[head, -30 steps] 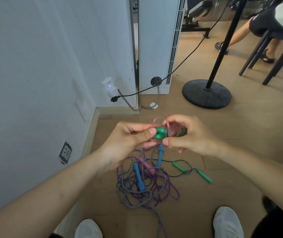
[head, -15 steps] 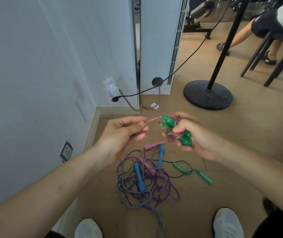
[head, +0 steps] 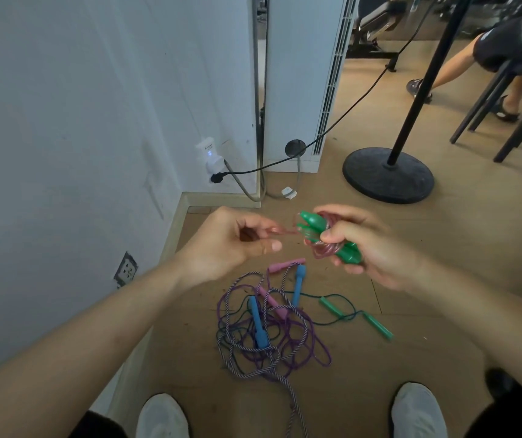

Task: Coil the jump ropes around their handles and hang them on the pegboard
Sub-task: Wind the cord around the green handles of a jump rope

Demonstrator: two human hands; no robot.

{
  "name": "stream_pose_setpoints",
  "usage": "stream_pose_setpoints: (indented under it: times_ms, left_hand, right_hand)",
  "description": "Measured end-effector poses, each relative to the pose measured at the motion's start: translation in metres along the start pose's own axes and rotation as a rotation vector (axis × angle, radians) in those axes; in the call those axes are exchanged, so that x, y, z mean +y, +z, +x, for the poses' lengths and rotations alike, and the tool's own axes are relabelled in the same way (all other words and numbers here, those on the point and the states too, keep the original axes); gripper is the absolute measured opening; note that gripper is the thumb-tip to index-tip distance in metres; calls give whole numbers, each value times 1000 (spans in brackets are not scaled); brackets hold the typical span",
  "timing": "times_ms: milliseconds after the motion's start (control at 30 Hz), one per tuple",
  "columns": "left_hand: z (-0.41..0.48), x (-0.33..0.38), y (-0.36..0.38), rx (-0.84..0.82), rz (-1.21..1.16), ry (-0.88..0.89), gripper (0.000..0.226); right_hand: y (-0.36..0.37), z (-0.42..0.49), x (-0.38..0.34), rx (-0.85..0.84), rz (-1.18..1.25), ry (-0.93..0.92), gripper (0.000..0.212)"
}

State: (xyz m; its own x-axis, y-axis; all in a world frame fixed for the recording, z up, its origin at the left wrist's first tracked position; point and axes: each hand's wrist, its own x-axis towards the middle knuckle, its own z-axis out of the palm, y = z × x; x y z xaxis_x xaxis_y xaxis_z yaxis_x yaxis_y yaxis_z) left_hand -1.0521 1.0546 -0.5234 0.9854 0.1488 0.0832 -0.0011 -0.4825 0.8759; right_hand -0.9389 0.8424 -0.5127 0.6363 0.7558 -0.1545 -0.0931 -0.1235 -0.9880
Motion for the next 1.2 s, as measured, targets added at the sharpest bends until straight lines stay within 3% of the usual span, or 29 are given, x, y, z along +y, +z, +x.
stream_pose_setpoints:
  times_ms: [100,400,533,933,1200]
  left_hand:
    - [1,1,-1,72,-78,19,15]
    - [-4,8,3,67,-593,-66,31]
    - [-3,9,5,60,-565,-14,39]
    - [-2,9,5,84,-603,-29,17]
    - [-5,10,-1,26,-281,137,18]
  right_hand:
    - [3,-1,2,-22,-77,-22,38]
    - [7,-2,8,-57,-50,-8,38]
    - [10,-1,11,-59,30,43,41]
    - [10,-1,9,-235,171,93,33]
    - [10,-1,10,-317,202,78,37]
